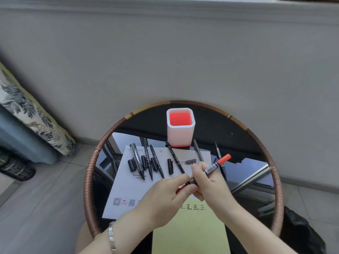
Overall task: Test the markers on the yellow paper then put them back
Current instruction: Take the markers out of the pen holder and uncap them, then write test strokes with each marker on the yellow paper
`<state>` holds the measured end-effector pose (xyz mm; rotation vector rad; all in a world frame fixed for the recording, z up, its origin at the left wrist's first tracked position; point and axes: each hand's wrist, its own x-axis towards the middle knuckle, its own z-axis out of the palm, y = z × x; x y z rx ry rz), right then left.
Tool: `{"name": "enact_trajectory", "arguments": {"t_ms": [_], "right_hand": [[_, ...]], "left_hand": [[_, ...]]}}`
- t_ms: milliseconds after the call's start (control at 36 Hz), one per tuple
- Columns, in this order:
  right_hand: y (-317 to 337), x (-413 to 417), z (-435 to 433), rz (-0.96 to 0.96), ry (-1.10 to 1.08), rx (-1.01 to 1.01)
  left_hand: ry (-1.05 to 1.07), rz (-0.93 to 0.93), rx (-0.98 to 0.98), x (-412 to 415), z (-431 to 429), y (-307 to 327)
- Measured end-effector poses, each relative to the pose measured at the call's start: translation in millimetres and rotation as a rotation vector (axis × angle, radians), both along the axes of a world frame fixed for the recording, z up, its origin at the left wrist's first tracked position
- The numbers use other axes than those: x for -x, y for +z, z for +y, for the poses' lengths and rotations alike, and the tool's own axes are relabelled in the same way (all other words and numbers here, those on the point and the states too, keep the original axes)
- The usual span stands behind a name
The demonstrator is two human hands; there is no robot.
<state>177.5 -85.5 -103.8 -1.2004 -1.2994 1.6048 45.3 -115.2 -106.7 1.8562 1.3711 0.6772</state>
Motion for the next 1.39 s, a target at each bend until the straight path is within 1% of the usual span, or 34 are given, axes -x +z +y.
{"name": "enact_trajectory", "arguments": {"t_ms": [56, 139, 222, 306, 361, 417, 528, 583, 639, 694, 750, 778, 833, 917, 972, 1056, 1083, 1167, 1250, 1389], "right_hand": [[-2, 3, -4, 0.01, -0.031, -0.006], [-6, 3, -6, 0.009, -0.186, -0.022], [-15, -3, -5, -0.026, -0.299, -0.022], [-26, -6, -11, -0.055, -0.302, -0.004], [-32, -6, -15, -0.063, -0.284, 0.011], [-36, -6, -19, -0.074, -0.268, 0.014], [-37, -10, -20, -0.078, -0.276, 0.01], [-37, -15, -19, -0.08, -0.289, -0.006], [-38, -20, -19, -0.107, -0.293, -0.034], [-39, -26, -21, -0.137, -0.293, -0.06], [-41, -30, -25, -0.135, -0.276, -0.1], [-43, -33, -28, -0.13, -0.257, -0.128], [-51, -38, -34, -0.175, -0.192, -0.205], [-63, -46, -45, -0.391, -0.019, -0.344], [-71, -45, -50, -0.521, 0.082, -0.418], [-91, -43, -54, -0.758, 0.153, -0.636], [-96, -43, -55, -0.799, 0.158, -0.679], [-101, -43, -57, -0.836, 0.125, -0.71], [-101, -42, -57, -0.835, 0.101, -0.727], [-101, -40, -55, -0.765, 0.066, -0.701]], "left_hand": [[0.026, 0.045, 0.041, 9, -5, -2], [0.162, 0.144, 0.099, 29, -16, -12], [0.4, 0.253, 0.029, 54, -25, -31], [0.583, 0.349, -0.004, 70, -27, -50], [0.597, 0.43, -0.032, 75, -28, -60], [0.566, 0.503, -0.078, 78, -29, -66], [0.565, 0.515, -0.071, 78, -35, -73], [0.547, 0.521, -0.125, 74, -38, -74], [0.457, 0.464, -0.187, 66, -42, -73], [0.261, 0.418, -0.217, 57, -48, -72], [0.092, 0.436, -0.198, 50, -54, -74], [0.065, 0.433, -0.155, 46, -57, -71], [0.14, 0.382, -0.059, 36, -62, -67], [0.334, 0.352, 0.1, 29, -63, -64], [0.441, 0.281, 0.179, 25, -62, -61], [0.504, 0.206, 0.289, 23, -57, -59], [0.531, 0.176, 0.308, 22, -55, -58], [0.596, 0.073, 0.362, 22, -52, -57], [0.64, 0.01, 0.396, 21, -51, -57], [0.696, -0.134, 0.422, 16, -50, -59]]}}
